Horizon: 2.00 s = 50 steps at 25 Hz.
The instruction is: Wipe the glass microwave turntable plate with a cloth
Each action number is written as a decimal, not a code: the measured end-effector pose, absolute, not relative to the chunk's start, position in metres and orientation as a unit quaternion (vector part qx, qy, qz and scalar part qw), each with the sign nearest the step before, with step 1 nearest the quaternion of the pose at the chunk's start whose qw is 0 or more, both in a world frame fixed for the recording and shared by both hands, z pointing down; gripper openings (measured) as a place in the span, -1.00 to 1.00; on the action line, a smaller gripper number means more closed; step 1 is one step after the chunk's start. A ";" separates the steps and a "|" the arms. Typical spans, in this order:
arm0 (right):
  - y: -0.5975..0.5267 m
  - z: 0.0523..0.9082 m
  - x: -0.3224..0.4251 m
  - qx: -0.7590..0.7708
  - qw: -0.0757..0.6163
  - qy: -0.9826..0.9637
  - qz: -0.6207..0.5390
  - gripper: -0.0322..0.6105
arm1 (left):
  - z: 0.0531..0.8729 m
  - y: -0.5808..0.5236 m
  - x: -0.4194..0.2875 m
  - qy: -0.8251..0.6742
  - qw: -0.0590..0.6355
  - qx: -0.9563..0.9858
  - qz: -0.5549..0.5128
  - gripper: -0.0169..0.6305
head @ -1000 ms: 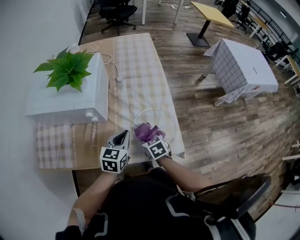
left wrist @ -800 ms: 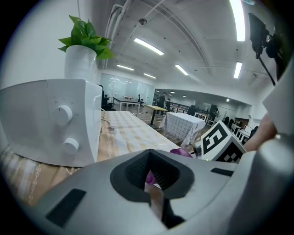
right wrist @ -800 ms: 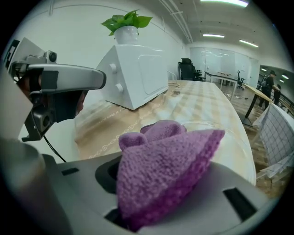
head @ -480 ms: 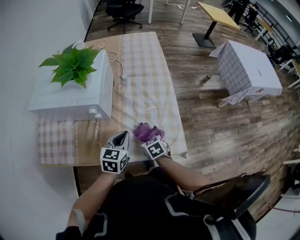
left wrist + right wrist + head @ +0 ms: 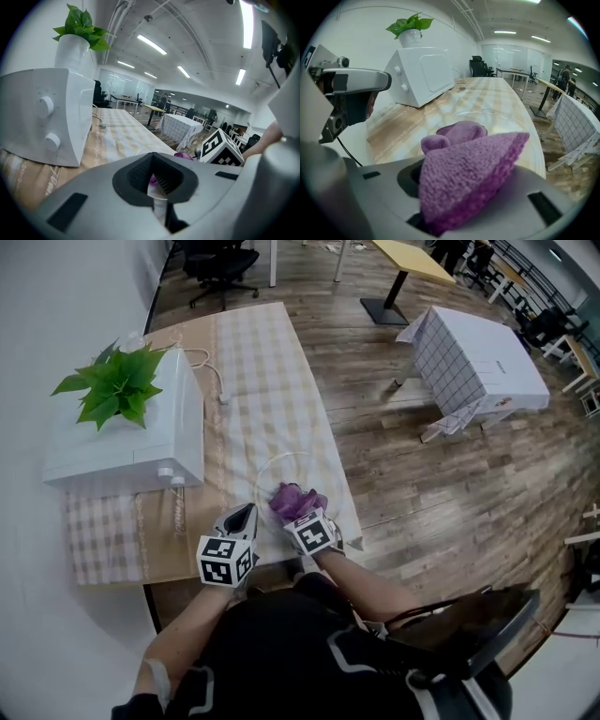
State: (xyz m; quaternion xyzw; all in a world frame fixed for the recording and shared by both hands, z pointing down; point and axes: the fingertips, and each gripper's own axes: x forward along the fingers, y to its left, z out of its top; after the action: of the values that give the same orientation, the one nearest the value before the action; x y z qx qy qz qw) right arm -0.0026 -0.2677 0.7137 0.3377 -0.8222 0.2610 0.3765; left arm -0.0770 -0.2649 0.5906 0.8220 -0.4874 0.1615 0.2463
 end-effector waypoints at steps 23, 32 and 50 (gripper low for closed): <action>-0.291 0.712 0.111 0.447 0.364 -0.767 0.282 -0.44 | 0.591 -0.262 -0.042 -0.450 0.225 0.844 0.184 -0.94; -0.290 0.699 0.124 0.471 0.345 -0.757 0.294 -0.44 | 0.590 -0.254 -0.050 -0.456 0.223 0.843 0.181 -0.94; -0.219 0.673 -0.035 0.322 0.338 -0.844 0.263 -0.44 | 0.584 -0.226 -0.107 -0.521 0.206 0.811 0.169 -0.94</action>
State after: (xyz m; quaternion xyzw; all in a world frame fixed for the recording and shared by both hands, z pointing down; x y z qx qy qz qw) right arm -0.0349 -0.2186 0.6727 0.3225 -0.8444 0.2626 0.3377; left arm -0.1074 -0.2259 0.5840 0.8110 -0.5209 0.1687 0.2062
